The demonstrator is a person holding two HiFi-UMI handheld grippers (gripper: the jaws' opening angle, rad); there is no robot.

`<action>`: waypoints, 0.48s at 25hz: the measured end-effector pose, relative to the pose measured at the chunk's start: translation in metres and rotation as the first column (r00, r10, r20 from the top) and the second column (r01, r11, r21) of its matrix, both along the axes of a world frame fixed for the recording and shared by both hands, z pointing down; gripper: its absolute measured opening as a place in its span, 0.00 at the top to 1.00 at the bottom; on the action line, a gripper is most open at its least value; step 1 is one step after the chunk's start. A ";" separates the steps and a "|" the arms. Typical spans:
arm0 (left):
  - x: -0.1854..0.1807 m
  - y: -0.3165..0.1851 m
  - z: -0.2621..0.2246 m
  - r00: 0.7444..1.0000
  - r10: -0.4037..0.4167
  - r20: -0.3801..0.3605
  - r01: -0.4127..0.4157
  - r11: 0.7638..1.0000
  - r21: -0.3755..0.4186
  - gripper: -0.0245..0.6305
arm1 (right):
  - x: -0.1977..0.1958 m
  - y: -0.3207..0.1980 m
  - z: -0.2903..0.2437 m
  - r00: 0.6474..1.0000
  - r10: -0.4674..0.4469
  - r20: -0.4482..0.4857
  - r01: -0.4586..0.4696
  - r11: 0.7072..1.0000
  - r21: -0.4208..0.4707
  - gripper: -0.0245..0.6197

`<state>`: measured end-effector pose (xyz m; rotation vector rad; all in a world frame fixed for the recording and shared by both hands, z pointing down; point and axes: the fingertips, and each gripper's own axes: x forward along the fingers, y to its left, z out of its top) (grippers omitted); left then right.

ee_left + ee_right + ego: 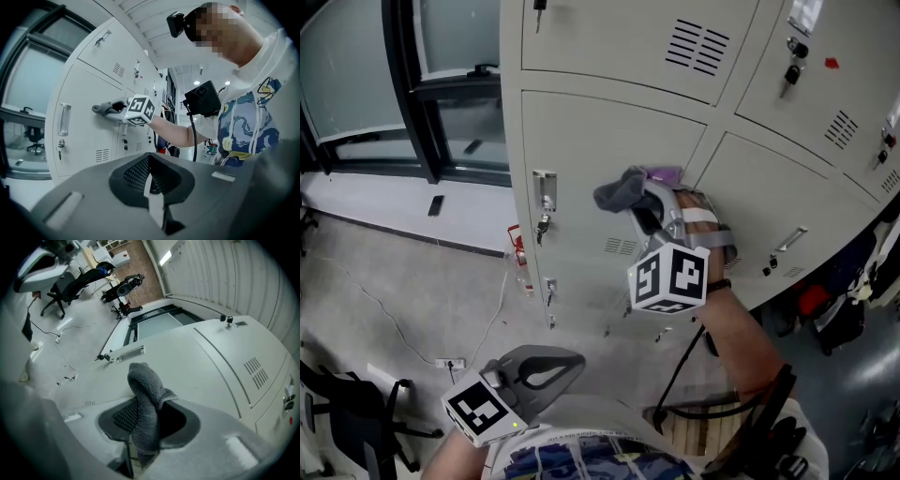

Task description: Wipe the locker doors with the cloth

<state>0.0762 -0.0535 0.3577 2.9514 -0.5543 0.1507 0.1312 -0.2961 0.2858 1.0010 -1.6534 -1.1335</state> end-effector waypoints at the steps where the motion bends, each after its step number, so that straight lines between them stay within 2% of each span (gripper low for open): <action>1: 0.000 0.000 0.001 1.000 0.000 0.003 0.000 1.000 -0.002 0.96 | 0.000 0.000 0.010 1.000 0.001 0.000 -0.001 1.000 -0.015 0.78; 6: 0.001 0.001 0.002 1.000 0.005 0.006 -0.005 1.000 -0.004 0.96 | 0.000 -0.001 0.065 1.000 0.011 -0.020 -0.013 0.994 -0.108 0.78; 12: 0.000 0.002 0.005 1.000 0.000 0.013 0.001 1.000 -0.017 0.96 | 0.001 -0.002 0.139 0.998 0.027 -0.060 -0.041 0.971 -0.237 0.78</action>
